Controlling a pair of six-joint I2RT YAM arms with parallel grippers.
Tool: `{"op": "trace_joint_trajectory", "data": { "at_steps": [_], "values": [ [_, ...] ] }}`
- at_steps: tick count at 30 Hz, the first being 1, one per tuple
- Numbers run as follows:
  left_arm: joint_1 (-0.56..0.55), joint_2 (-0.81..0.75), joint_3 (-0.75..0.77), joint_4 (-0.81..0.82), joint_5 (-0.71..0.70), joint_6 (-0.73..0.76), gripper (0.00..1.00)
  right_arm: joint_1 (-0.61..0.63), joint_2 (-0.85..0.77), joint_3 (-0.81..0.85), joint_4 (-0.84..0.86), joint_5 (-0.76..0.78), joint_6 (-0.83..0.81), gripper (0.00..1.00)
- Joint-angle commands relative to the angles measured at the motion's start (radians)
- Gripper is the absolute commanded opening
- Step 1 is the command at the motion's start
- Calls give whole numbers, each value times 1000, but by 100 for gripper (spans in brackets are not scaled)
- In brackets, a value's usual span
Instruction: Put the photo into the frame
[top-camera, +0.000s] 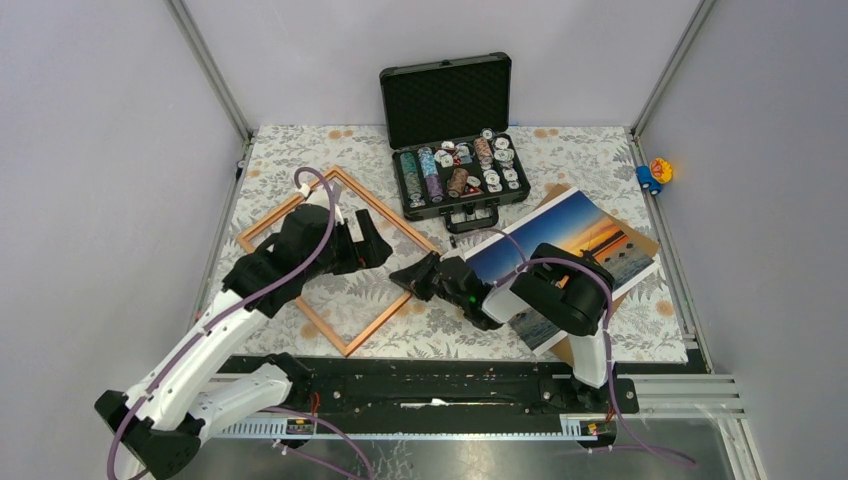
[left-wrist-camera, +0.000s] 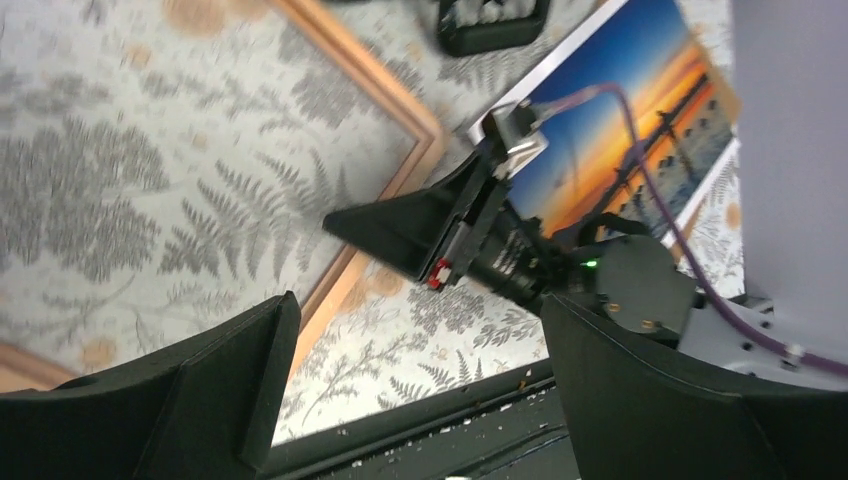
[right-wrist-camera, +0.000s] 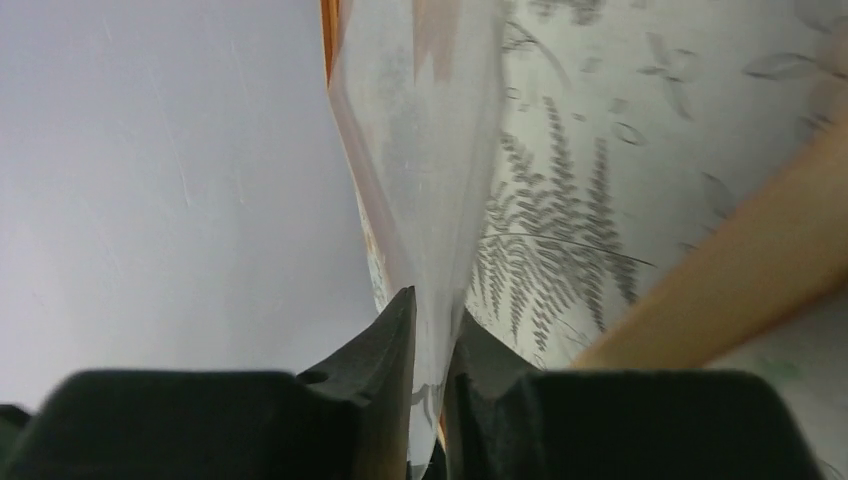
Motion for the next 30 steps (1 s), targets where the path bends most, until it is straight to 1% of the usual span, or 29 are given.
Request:
{"op": "trace_joint_trajectory", "data": {
  "at_steps": [1,5,7,10,15,20,24,30],
  "values": [
    [18,-13,10,-102,-88,-147,99,-7,-59,70,-29,-34,-164,14],
    [34,-64,28,-138,-144,-238,99,-5,-101,68,-39,-57,-230,3],
    [35,-56,42,-150,-140,-258,99,-4,-123,70,-62,-63,-274,0],
    [35,-45,48,-140,-126,-268,99,-4,-131,66,-59,-59,-299,0],
    [35,-50,42,-90,-102,-283,99,-3,-115,34,12,-63,-267,0],
    [35,-31,59,-87,-101,-271,99,-5,-105,13,50,-37,-256,0],
    [35,-33,58,-85,-95,-265,99,-5,-85,30,62,-50,-253,0],
    [35,-41,44,-78,-96,-253,99,-5,-102,24,58,-32,-272,0]
  ]
}}
